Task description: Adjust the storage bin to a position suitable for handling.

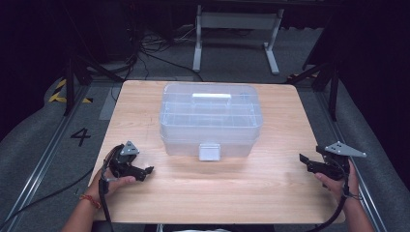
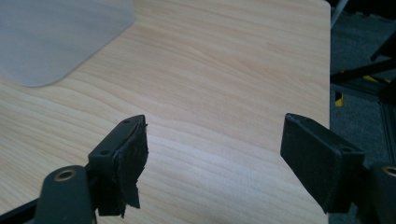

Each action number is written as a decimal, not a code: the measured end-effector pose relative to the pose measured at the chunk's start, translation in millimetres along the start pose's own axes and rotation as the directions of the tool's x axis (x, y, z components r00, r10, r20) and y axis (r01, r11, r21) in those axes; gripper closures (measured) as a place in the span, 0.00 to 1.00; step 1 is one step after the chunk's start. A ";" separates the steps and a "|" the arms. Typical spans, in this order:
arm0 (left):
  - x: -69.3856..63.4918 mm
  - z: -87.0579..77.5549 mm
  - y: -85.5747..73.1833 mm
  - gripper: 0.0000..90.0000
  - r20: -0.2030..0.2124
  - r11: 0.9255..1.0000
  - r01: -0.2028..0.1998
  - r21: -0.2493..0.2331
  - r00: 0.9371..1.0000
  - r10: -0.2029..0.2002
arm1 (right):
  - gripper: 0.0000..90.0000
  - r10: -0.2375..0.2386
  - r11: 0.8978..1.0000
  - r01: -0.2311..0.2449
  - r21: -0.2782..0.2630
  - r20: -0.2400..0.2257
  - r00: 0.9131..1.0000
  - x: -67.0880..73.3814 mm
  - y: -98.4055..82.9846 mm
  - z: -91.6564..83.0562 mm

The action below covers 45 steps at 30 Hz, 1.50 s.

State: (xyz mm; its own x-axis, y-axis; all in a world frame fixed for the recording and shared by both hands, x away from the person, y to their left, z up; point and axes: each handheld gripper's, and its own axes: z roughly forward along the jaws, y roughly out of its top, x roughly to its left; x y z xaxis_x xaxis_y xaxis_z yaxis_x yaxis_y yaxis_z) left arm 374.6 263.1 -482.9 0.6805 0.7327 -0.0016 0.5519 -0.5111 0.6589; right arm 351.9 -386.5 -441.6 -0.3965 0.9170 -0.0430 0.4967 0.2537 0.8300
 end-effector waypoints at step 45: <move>0.1 -0.2 0.0 0.01 -0.003 1.000 -0.002 0.000 1.000 0.002 | 0.29 -0.155 0.980 0.138 -0.142 -0.120 0.981 45.8 96.3 4.8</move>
State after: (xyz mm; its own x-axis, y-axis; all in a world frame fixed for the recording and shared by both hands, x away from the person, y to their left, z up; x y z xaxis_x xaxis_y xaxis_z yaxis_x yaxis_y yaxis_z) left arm 374.6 263.2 -482.8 0.6798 0.7334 0.0020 0.5510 -0.5125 0.6586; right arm 385.2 -318.6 -366.3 -0.5583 0.8230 -0.1045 0.3227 0.3315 0.8866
